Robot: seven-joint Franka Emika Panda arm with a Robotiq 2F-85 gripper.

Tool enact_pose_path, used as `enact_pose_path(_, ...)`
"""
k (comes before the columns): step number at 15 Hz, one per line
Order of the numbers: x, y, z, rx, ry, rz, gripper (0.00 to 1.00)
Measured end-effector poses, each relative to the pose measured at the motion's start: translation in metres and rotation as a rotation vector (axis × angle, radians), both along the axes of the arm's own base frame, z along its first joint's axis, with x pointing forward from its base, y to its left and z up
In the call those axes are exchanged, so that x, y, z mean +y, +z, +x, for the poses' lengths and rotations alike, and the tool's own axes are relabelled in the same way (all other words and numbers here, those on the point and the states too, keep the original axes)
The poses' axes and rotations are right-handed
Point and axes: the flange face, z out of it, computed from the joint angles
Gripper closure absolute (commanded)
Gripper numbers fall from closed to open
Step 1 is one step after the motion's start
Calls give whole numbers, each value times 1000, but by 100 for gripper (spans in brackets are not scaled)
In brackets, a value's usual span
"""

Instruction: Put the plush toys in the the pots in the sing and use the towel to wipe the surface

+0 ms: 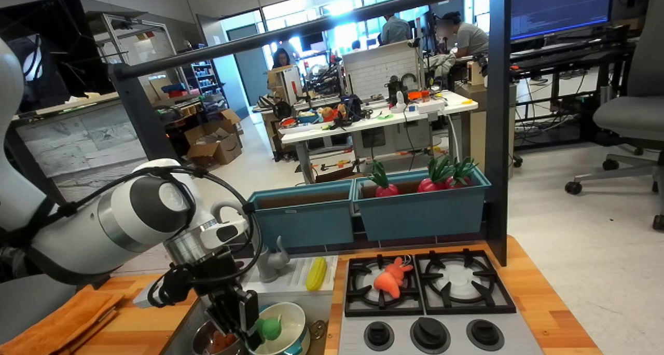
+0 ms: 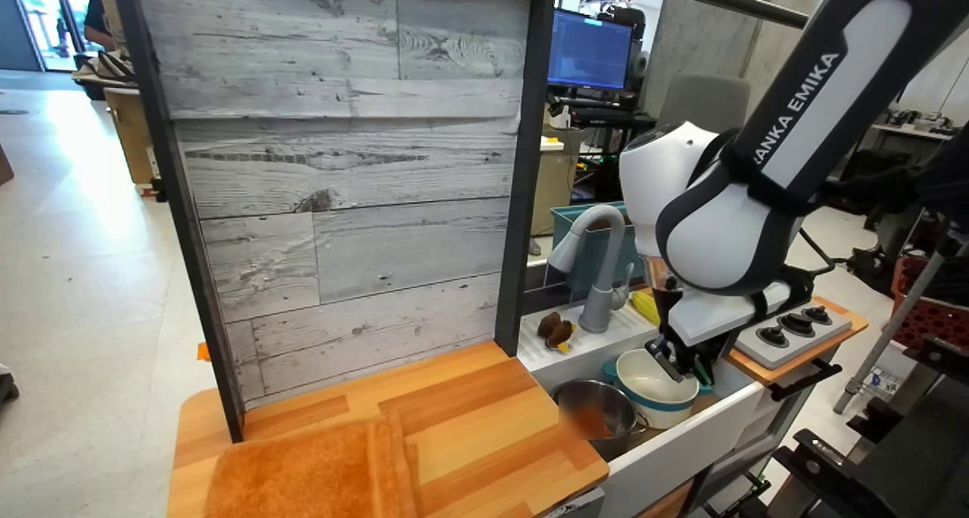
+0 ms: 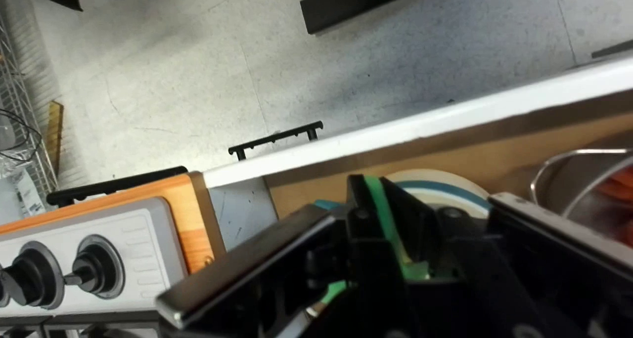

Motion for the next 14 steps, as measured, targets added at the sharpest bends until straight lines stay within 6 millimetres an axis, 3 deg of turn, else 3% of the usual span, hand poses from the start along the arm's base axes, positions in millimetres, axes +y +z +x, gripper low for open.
enact_pose_path(1,2,-2,4,-26,-5,3,70)
enact_pose_path(4,2,-5,16,-95,-20,3,51)
enact_pose_path(5,1,-3,20,-122,-22,3,70)
enact_pose_path(7,2,2,26,-157,-12,-4,55)
enact_pose_path(8,3,4,27,-162,-9,-8,26)
enact_pose_path(10,7,4,27,-163,-5,-9,25)
enact_pose_path(13,5,7,27,-176,-9,-39,3)
enact_pose_path(14,4,9,28,-189,-14,-51,1)
